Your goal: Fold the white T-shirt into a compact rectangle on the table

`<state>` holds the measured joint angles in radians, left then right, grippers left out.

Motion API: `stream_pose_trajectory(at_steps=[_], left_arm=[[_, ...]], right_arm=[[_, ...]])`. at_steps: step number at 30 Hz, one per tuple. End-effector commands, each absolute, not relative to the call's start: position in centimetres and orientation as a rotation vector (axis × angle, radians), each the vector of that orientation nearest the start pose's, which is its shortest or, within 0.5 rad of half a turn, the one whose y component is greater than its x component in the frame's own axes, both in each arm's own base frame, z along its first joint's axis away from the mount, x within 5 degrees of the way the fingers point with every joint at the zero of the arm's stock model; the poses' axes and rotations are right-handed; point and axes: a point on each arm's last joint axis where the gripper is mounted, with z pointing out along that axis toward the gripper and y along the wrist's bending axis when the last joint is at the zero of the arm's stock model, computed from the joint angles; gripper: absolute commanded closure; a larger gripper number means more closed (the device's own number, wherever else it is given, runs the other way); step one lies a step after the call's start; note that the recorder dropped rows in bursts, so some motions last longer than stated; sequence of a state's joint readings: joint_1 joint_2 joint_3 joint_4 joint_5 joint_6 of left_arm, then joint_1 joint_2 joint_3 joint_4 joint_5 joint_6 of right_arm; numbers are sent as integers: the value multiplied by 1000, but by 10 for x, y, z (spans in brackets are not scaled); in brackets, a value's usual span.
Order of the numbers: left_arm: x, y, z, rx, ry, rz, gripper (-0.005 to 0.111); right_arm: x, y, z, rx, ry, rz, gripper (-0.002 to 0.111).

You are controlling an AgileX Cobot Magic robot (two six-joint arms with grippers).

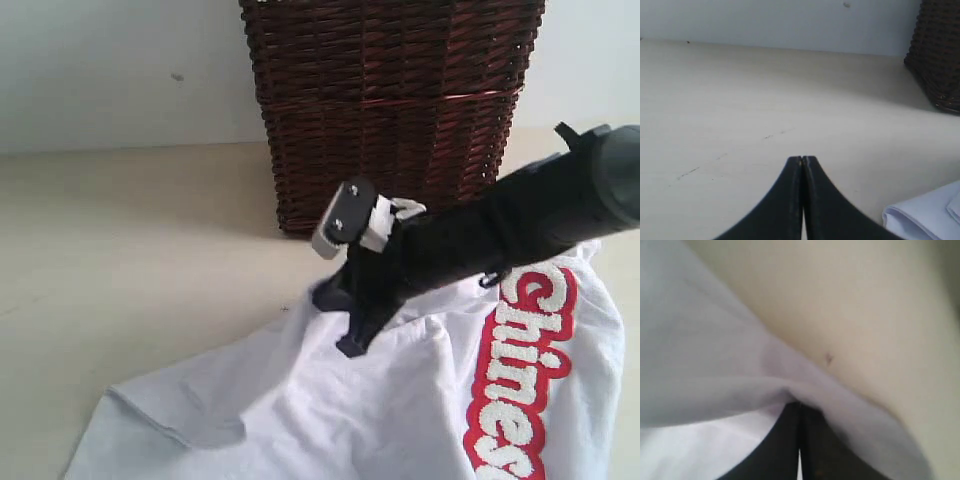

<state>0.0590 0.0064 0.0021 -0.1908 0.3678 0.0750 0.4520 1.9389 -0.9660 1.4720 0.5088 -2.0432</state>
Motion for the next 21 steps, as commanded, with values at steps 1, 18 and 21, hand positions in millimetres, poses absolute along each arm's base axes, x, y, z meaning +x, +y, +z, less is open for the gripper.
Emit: stream_pose_trajectory(at_steps=[1,18,21], left_arm=[[53,-3,181,-101,1839,-102,107],[53,-3,181,-101,1839,-102,107],[53,-3,181,-101,1839,-102,107]], right_arm=[[341,209,145,-1076,2081,556,108],[209,133,206,-2272,1872,530,108],[202,99,184,-2198,2067,463,108]])
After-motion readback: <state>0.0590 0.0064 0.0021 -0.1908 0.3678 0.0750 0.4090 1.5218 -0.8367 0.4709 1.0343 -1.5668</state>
